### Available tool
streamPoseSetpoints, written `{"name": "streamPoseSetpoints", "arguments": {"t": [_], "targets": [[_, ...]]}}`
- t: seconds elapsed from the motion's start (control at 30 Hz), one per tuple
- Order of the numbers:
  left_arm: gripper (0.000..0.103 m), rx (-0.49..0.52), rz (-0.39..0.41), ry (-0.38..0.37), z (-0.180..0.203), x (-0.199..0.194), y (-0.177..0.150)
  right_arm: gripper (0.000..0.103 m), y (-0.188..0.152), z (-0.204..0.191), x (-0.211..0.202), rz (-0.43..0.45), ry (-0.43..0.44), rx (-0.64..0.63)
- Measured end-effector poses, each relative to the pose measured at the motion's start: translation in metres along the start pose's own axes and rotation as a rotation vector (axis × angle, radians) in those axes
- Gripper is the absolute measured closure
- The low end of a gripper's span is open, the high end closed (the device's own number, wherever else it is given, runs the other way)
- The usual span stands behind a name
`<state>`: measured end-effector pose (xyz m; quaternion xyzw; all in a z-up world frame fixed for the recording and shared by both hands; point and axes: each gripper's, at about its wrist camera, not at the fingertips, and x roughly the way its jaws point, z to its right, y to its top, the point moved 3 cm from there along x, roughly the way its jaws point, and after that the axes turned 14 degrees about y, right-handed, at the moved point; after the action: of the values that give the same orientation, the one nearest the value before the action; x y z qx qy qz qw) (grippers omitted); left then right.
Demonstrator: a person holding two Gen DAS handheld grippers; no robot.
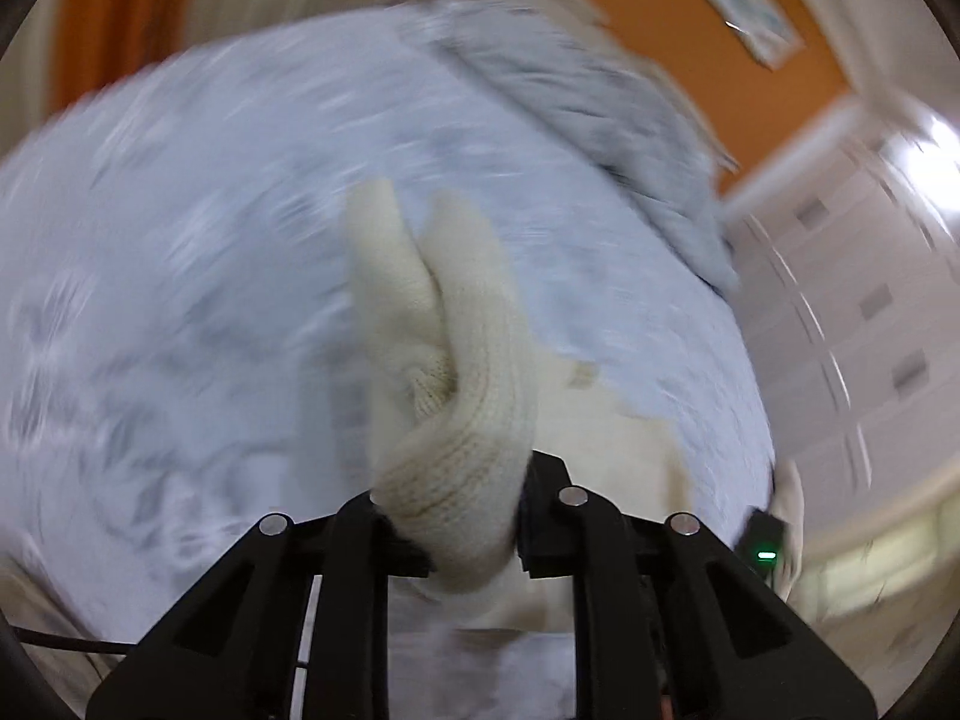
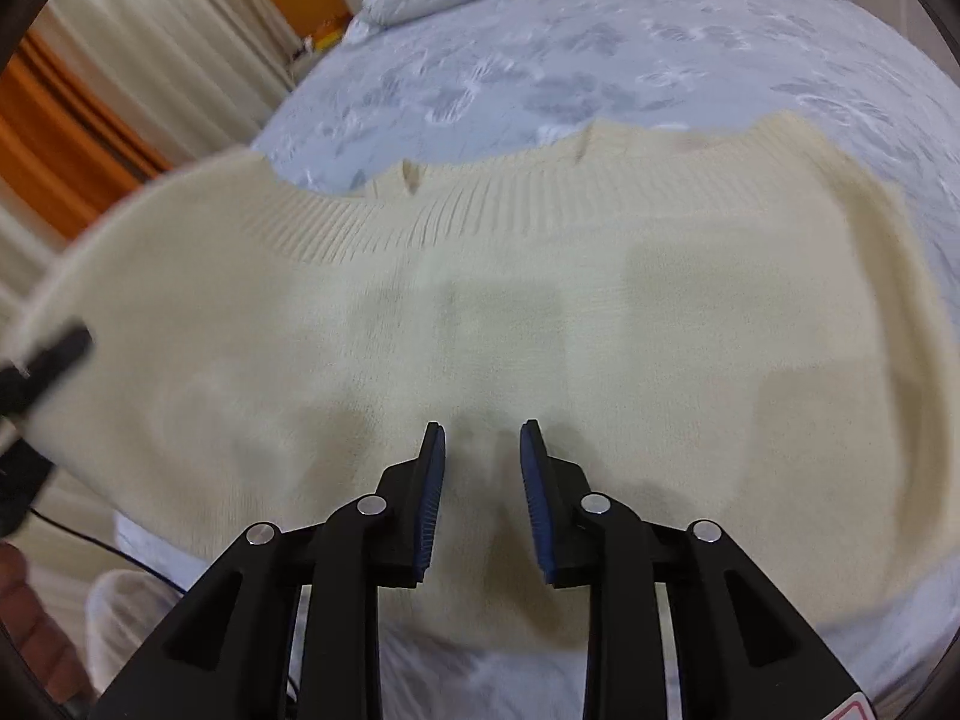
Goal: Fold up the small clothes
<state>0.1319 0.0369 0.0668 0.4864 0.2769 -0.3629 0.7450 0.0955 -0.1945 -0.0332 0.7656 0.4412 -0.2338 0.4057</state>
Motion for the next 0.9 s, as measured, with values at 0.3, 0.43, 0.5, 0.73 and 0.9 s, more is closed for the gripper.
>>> {"name": "streamPoseSetpoints", "arguments": {"t": [0.3,0.43,0.5,0.73,0.9], "targets": [[0.085,0.375,-0.107,-0.132,0.183,0.019,-0.071,0.062,-0.006,0.068,-0.143,0.222,0.007,0.107],[0.073,0.377,-0.294,-0.043,0.187,0.082,-0.134,0.056,-0.021,0.112,-0.168,0.251,-0.043,0.179],[0.061,0.335,-0.278,-0.055,0.179,0.079,-0.141,0.056,-0.03,0.126,-0.168,0.251,0.002,0.248],[0.009,0.425,-0.13,-0.015,0.127,0.024,-0.141,0.032,-0.009,0.103,-0.145,0.202,0.199,0.245],[0.009,0.371,-0.183,0.114,0.072,0.045,-0.141,0.028,0.011,0.085,-0.101,0.101,0.178,0.228]]}}
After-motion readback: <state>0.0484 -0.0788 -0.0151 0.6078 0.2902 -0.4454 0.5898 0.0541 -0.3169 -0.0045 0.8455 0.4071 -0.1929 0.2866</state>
